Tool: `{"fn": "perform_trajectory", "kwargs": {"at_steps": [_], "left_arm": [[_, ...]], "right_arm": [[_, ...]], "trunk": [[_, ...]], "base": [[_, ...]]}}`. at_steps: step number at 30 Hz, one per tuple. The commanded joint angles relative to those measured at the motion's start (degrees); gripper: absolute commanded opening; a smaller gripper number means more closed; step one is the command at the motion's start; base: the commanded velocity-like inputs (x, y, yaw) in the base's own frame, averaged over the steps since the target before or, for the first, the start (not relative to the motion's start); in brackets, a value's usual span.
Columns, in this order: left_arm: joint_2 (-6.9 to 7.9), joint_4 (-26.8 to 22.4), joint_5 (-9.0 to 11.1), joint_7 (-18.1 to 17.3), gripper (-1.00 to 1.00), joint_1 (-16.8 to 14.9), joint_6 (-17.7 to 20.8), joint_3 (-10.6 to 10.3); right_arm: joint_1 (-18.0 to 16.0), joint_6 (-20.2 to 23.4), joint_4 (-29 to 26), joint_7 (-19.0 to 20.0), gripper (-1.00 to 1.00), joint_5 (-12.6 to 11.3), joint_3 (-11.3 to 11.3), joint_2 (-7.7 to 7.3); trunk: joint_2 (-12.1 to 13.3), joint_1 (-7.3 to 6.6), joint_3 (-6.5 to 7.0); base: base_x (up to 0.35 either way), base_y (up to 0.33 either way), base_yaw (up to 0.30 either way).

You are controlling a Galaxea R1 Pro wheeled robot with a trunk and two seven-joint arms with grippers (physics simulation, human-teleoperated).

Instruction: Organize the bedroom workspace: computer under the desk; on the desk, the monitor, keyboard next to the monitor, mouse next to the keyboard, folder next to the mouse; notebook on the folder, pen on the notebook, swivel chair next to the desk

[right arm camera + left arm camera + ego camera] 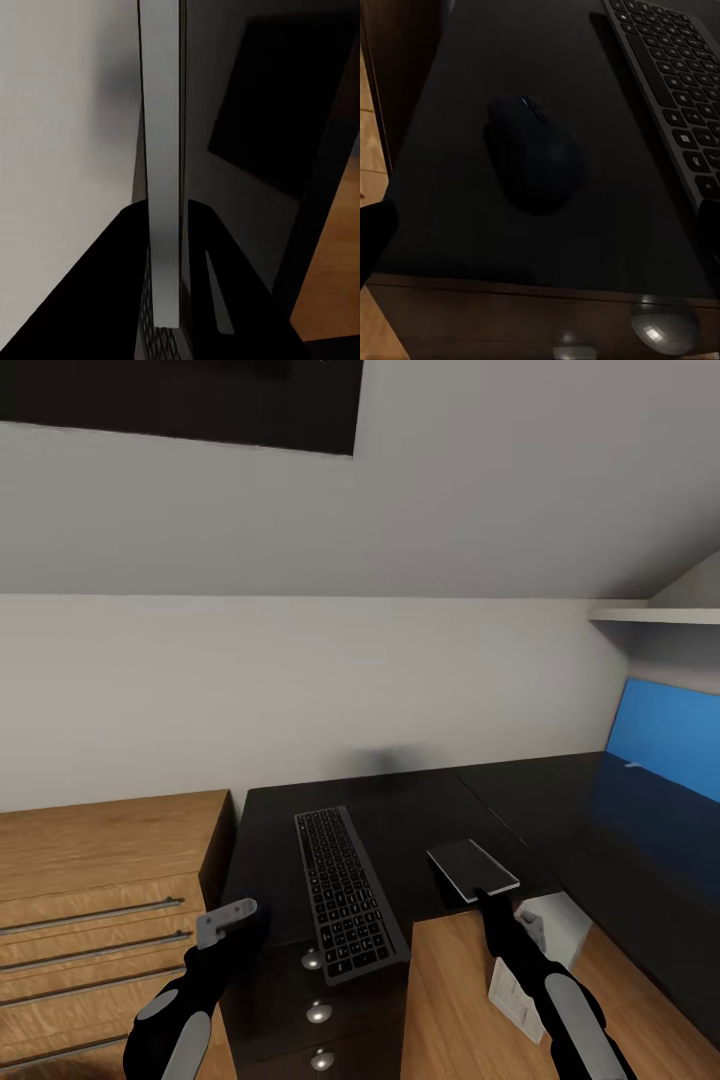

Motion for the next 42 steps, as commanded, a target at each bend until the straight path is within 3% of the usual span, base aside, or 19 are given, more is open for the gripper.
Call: {"fn": "perform_trajectory", "kwargs": {"at_steps": [1,32,33,42], "left_arm": [[0.01,-0.1,0.6,0.5,1.0,0.0,0.1,0.0],[0.01,-0.1,0.6,0.5,1.0,0.0,0.1,0.0],[0.01,-0.1,0.6,0.5,1.0,0.0,0.1,0.0],[-0.06,-0.1,0.6,0.5,1.0,0.0,0.0,0.0]], "right_arm": [[0.0,0.4,0.0,0.0,-1.0,-0.5,-0.2,0.08],[0.0,0.6,-0.1,0.0,-1.0,-0.5,-0.1,-0.12],[0.0,0.6,-0.1,0.0,1.0,-0.5,-0.1,-0.21],[0.0,0.6,-0.1,-0.1,1.0,-0.6,-0.1,-0.9]], "trunk": [[0.0,0.0,-0.06],[0.0,0.0,-0.06],[0.0,0.0,-0.06],[0.0,0.0,-0.06]], "base": [[-0.004,0.0,0.0],[0.0,0.028,0.0],[0.0,0.0,0.0],[0.0,0.0,0.0]]}}
